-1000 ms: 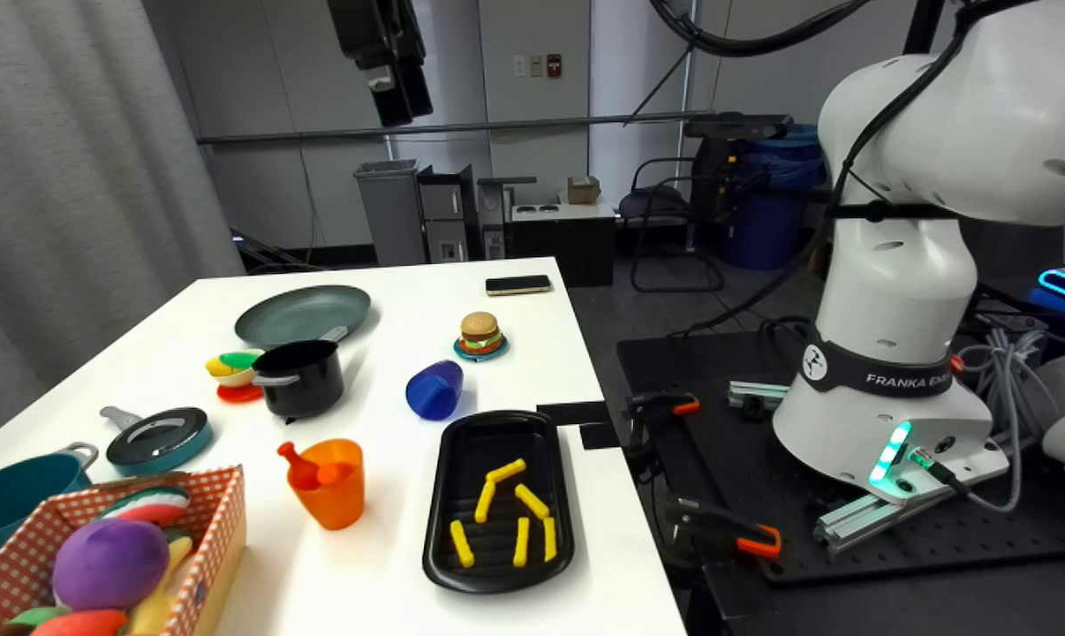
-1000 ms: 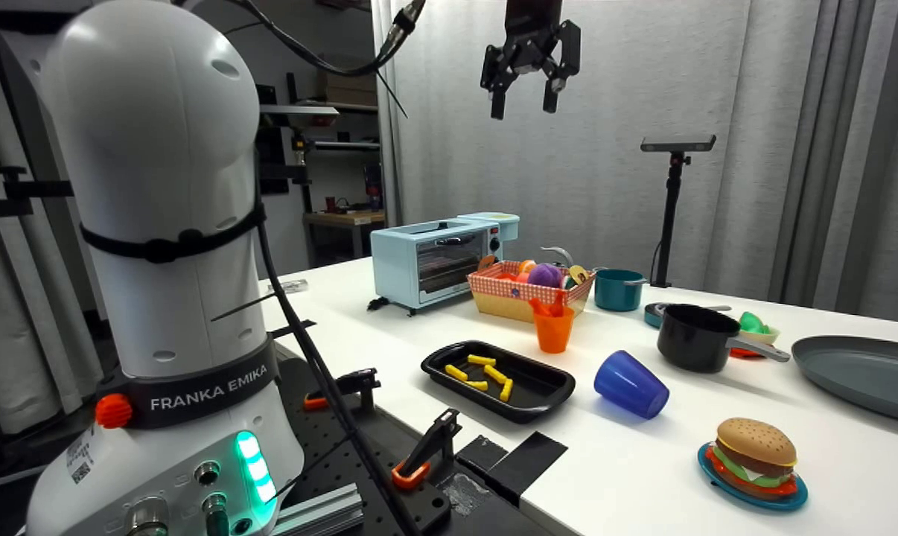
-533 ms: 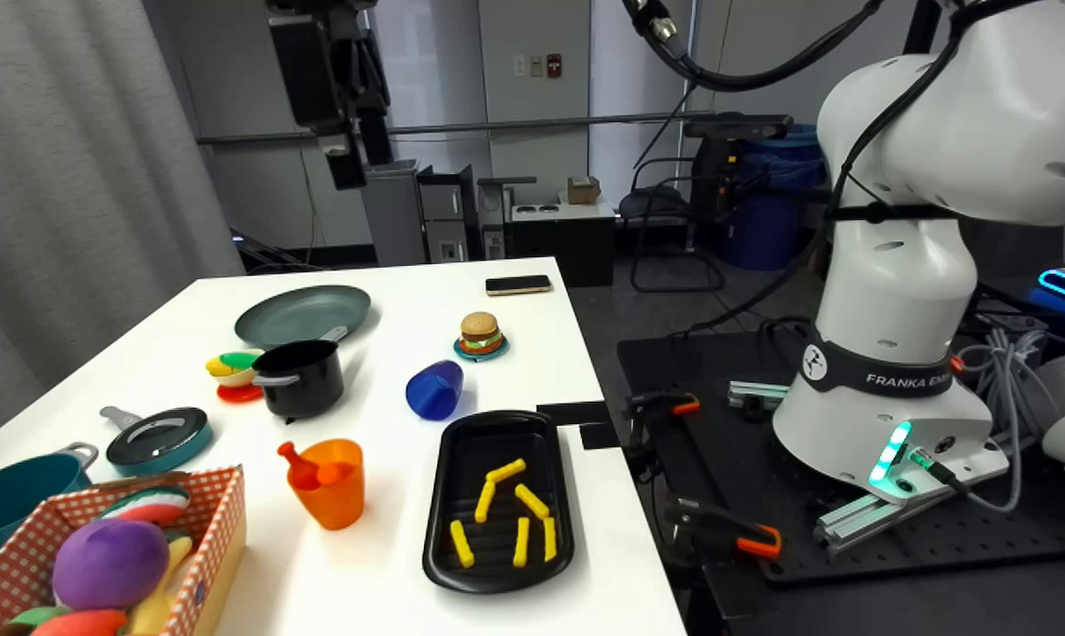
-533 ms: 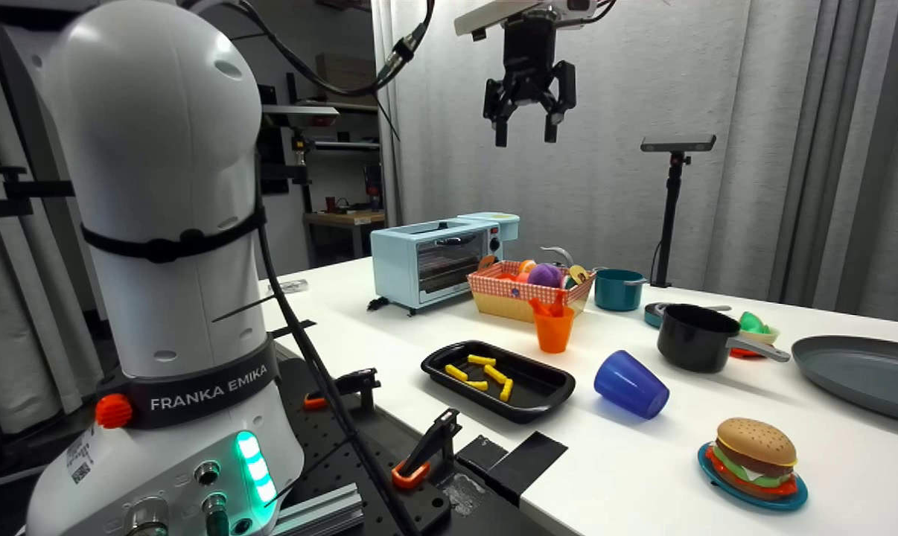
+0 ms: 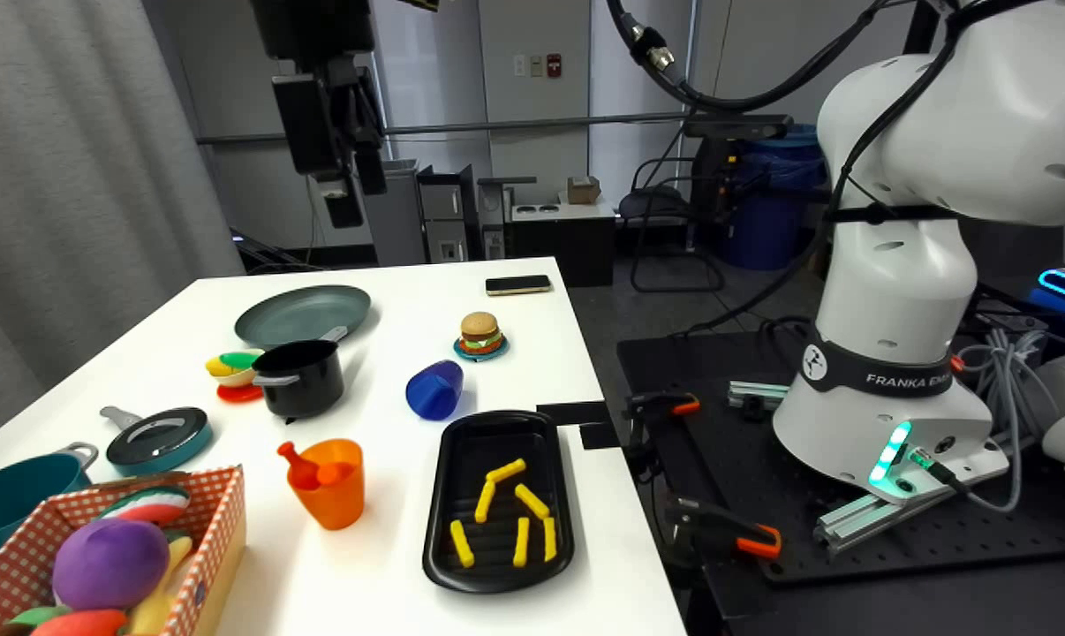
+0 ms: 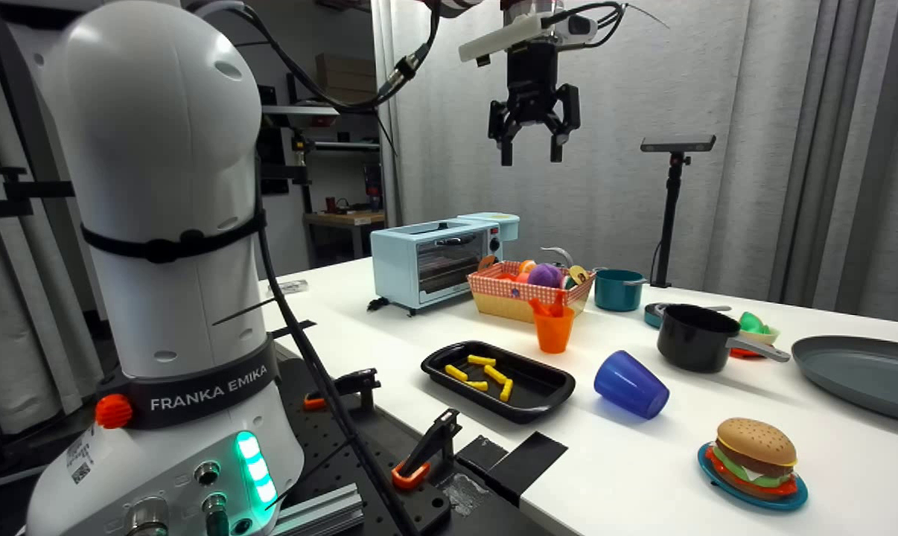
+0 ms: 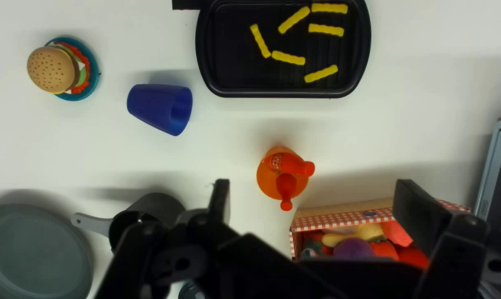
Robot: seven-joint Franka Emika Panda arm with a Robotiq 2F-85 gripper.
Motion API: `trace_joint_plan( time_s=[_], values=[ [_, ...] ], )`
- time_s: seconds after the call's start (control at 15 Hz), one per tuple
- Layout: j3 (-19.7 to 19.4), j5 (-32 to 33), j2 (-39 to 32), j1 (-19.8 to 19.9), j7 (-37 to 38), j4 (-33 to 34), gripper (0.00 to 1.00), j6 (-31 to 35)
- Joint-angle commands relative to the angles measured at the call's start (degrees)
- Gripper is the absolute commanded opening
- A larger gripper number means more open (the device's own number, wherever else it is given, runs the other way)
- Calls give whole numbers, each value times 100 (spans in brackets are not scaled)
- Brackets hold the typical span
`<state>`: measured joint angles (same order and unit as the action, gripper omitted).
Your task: Pour the contents of the orange cup onto the tray
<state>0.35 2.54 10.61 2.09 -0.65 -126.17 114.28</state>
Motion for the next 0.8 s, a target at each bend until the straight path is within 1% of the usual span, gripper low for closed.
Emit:
trace_joint_plan(
  time_s=[0.0,0.47,0.73],
  values=[
    [-41,7,-2,-45,8,12,100,-15],
    [-49,-15,-414,-34,85,107,100,132],
    [-72,-15,-721,-27,67,160,100,377]
  ],
)
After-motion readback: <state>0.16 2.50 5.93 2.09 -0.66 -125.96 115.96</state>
